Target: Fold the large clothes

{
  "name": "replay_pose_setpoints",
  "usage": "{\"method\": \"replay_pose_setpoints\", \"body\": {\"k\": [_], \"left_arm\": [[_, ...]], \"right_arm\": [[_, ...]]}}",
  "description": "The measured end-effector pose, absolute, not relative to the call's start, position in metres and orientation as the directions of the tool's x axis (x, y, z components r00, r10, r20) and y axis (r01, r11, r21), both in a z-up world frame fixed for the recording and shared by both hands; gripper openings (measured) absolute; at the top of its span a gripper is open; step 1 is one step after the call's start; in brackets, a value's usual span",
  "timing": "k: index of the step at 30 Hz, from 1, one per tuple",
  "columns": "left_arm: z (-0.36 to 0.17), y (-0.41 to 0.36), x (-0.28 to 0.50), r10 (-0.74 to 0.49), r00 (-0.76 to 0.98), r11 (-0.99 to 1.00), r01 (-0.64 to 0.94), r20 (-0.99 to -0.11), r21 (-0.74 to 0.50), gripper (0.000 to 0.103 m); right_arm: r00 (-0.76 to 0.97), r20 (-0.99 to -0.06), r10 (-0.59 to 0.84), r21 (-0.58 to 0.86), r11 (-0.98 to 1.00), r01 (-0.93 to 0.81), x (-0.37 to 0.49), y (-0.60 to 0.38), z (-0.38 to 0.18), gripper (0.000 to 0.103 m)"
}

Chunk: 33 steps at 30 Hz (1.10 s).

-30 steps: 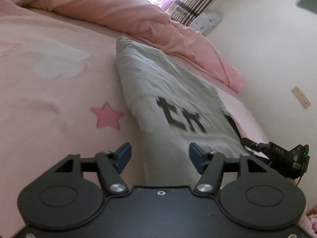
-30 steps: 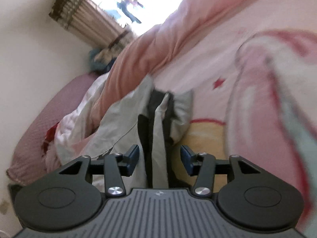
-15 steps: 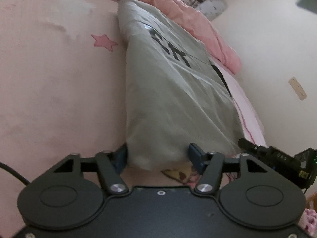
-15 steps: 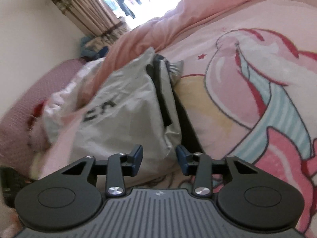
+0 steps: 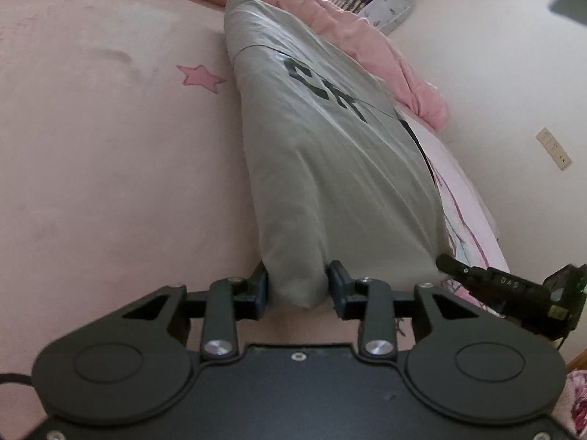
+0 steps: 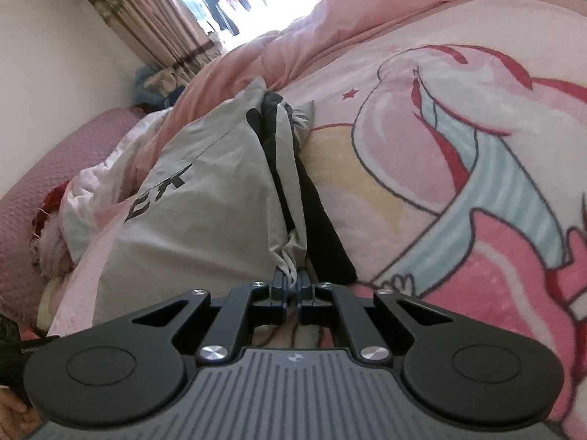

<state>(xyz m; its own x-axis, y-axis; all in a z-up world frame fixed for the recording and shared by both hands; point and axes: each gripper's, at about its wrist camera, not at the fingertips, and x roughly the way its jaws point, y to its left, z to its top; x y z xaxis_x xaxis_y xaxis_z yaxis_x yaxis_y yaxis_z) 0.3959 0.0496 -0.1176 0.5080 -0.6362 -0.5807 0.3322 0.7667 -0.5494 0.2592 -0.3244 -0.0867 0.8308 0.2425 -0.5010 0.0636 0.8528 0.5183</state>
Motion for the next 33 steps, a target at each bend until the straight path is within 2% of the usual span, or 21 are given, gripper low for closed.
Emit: {"method": "replay_pose_setpoints", "body": {"k": [2,3,5,6,11,14,20,25,27,31,33], "left_arm": [[-0.11,0.051,0.394,-0.609,0.522,0.79,0.336,-0.597,-0.512,0.049],[-0.101,0.049,0.394,-0.578,0.547,0.814,0.341,-0.605,-0.47,0.048],[-0.083,0.052,0.391,-0.53,0.595,0.848,0.355,-0.604,-0.395,0.048],[-0.072,0.053,0.391,-0.505,0.624,0.863,0.354,-0.596,-0.361,0.048],[-0.035,0.039,0.416,-0.491,0.681,0.871,0.362,-0.543,-0.333,0.047],[-0.037,0.019,0.436,-0.481,0.683,0.877,0.374,-0.55,-0.302,0.047],[-0.069,-0.001,0.447,-0.442,0.665,0.895,0.368,-0.602,-0.251,0.048],[-0.076,-0.009,0.452,-0.448,0.656,0.889,0.4,-0.607,-0.224,0.05],[-0.068,-0.005,0.459,-0.474,0.638,0.876,0.412,-0.606,-0.252,0.052],[-0.048,0.018,0.486,-0.471,0.689,0.882,0.37,-0.551,-0.291,0.064],[-0.05,0.027,0.514,-0.426,0.708,0.904,0.311,-0.563,-0.294,0.064]], "right_arm": [[0.826,-0.514,0.231,0.478,0.877,0.052,0.258,-0.322,-0.08,0.008],[0.827,-0.523,0.206,0.431,0.901,0.048,0.256,-0.319,-0.073,0.011],[0.844,-0.513,0.154,0.371,0.927,0.057,0.252,-0.314,-0.055,0.034],[0.858,-0.496,0.137,0.344,0.938,0.049,0.252,-0.31,-0.043,0.036],[0.921,-0.378,0.09,0.201,0.98,-0.013,0.272,-0.282,0.001,0.036],[0.905,-0.41,0.114,0.185,0.982,-0.04,0.3,-0.269,0.0,0.025],[0.857,-0.513,0.047,0.14,0.99,0.029,0.327,-0.265,-0.045,0.024],[0.861,-0.505,0.063,0.146,0.989,0.013,0.322,-0.27,-0.056,0.019],[0.847,-0.525,0.087,0.152,0.988,-0.007,0.326,-0.27,-0.045,0.023],[0.873,-0.465,0.147,0.241,0.97,-0.035,0.349,-0.288,-0.014,0.043],[0.872,-0.457,0.175,0.26,0.964,-0.057,0.376,-0.293,-0.007,0.044]]}}
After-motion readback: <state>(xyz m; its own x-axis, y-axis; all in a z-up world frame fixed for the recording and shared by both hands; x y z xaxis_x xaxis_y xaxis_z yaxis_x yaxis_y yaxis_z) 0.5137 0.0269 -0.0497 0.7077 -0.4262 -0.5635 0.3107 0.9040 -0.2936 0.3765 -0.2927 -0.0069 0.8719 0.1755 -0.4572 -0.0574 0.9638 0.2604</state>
